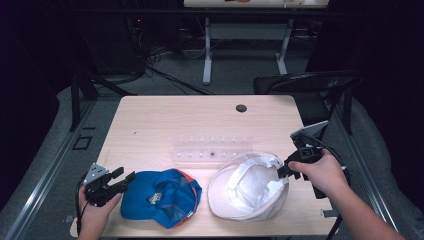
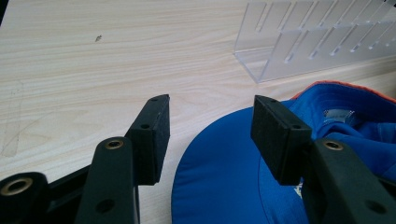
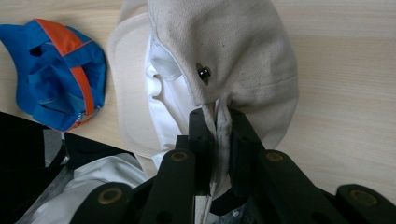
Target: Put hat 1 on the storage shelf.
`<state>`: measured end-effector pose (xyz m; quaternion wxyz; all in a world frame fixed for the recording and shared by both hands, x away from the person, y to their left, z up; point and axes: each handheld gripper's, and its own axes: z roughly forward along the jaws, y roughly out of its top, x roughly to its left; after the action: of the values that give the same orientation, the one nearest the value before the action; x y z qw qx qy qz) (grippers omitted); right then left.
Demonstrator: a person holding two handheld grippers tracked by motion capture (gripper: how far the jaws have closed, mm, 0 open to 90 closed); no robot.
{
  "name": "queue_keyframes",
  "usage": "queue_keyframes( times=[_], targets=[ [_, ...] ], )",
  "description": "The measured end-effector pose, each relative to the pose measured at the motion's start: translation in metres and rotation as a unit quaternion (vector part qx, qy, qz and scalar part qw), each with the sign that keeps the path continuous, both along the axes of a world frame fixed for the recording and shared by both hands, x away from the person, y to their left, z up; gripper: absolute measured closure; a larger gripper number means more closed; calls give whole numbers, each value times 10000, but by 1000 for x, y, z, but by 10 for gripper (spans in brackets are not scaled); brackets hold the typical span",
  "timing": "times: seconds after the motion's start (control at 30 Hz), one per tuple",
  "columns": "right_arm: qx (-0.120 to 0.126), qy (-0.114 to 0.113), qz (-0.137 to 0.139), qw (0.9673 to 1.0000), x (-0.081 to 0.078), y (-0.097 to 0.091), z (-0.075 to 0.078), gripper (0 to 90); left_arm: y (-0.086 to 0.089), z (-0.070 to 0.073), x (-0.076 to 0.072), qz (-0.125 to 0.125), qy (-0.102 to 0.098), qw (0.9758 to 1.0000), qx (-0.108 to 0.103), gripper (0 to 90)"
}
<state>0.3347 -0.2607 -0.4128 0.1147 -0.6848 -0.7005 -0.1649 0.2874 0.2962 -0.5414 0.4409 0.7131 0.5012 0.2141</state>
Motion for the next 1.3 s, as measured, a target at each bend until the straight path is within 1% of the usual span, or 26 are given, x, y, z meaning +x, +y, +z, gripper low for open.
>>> queue_keyframes(
  times=[0.03,0.07,0.13,0.17,0.2,0.23,0.27,0.3,0.33,0.37,0.43,0.47,0.5,0.53,0.57,0.6,0.63,0.67,0.73,0.8,0.93,1.0,1.07,1.13,1.2,1.3],
  targets=[
    [64,16,25,10000,0,-1,2,819,0,0,0,5,3,10000,-7,478],
    [217,43,-13,9998,0,0,5,819,0,0,-1,14,14,10000,-1,478],
    [269,48,-36,9996,0,1,6,819,1,1,-1,2,35,10000,7,478],
    [325,91,42,9994,0,1,8,819,1,1,-1,11,26,10000,-3,478],
    [422,46,-30,9991,-1,3,9,819,1,1,-1,12,29,10000,-4,478],
    [439,47,79,9990,-1,4,13,819,1,1,-1,10,24,10000,-23,478],
    [439,47,79,9990,-1,4,13,819,1,1,-1,14,21,10000,-34,478],
    [440,116,229,9987,0,4,15,820,1,1,-1,16,37,10000,-13,479],
    [537,31,63,9985,-1,7,15,819,1,1,-1,20,35,10000,-15,478],
    [525,87,188,9984,0,7,17,819,2,1,-1,21,13,10000,-39,478],
    [683,99,208,9974,0,9,21,819,2,1,-1,34,-19,10000,-56,478],
    [762,46,121,9970,-1,11,22,819,2,1,-2,44,-9,10000,-51,478],
    [863,42,188,9961,-1,12,26,819,3,1,-1,46,-2,10000,-55,478],
    [863,42,188,9961,-1,12,26,819,3,1,-1,53,-2,10000,-67,478],
    [977,29,194,9950,-1,13,28,820,3,1,-1,54,-11,9999,-85,478],
    [993,44,259,9947,-1,13,29,819,4,2,-1,36,25,10000,-71,478],
    [993,44,259,9947,-1,13,29,819,4,2,-1,36,20,10000,-72,478],
    [1074,1,144,9941,-1,16,30,820,4,2,-2,36,14,10000,-79,478],
    [1112,5,200,9936,1,19,33,820,4,2,-2,42,7,10000,-88,478],
    [1089,17,260,9937,1,19,34,820,4,3,-2,56,15,9999,-86,478],
    [1151,-30,213,9931,3,24,38,819,5,3,-2,67,4,9999,-94,478],
    [1233,1,330,9918,3,25,41,820,5,2,-2,90,-29,9999,-122,478],
    [1334,1,322,9905,3,27,43,820,5,2,-2,89,-29,9999,-123,479],
    [1349,-11,364,9902,3,26,44,820,5,2,-2,95,-33,9999,-130,478],
    [1383,-22,267,9900,3,28,45,820,5,2,-2,100,-52,9998,-149,479],
    [1427,-27,294,9893,4,28,48,820,6,3,-3,76,-42,9999,-145,481]
  ],
)
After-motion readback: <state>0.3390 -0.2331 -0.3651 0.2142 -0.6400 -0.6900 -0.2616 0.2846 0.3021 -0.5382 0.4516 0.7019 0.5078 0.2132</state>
